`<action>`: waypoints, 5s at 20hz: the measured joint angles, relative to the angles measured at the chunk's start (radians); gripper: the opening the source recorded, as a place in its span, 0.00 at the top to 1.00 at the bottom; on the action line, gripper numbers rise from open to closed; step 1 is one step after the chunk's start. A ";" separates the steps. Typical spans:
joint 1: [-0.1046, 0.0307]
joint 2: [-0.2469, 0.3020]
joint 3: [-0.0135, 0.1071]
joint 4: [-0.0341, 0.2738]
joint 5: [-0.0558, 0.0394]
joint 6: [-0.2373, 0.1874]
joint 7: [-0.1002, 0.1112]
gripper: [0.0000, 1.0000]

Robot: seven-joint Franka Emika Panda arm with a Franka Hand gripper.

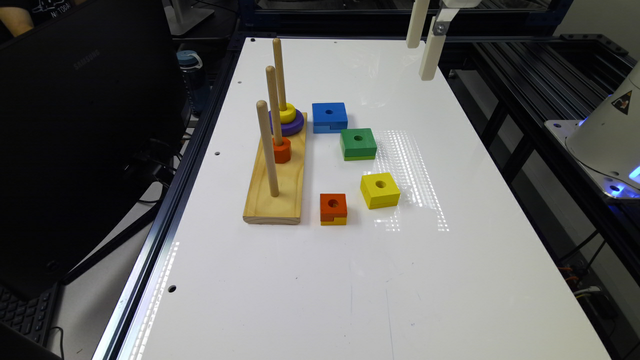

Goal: Pick up blue block.

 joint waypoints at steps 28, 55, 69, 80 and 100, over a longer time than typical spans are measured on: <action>-0.102 0.160 -0.001 0.154 -0.0265 0.027 -0.078 0.00; -0.146 0.222 -0.002 0.221 -0.0415 0.027 -0.110 0.00; -0.165 0.241 -0.002 0.247 -0.0448 0.027 -0.128 0.00; -0.175 0.334 -0.003 0.291 -0.0614 0.060 -0.130 0.00; -0.176 0.414 -0.007 0.288 -0.0750 0.127 -0.129 0.00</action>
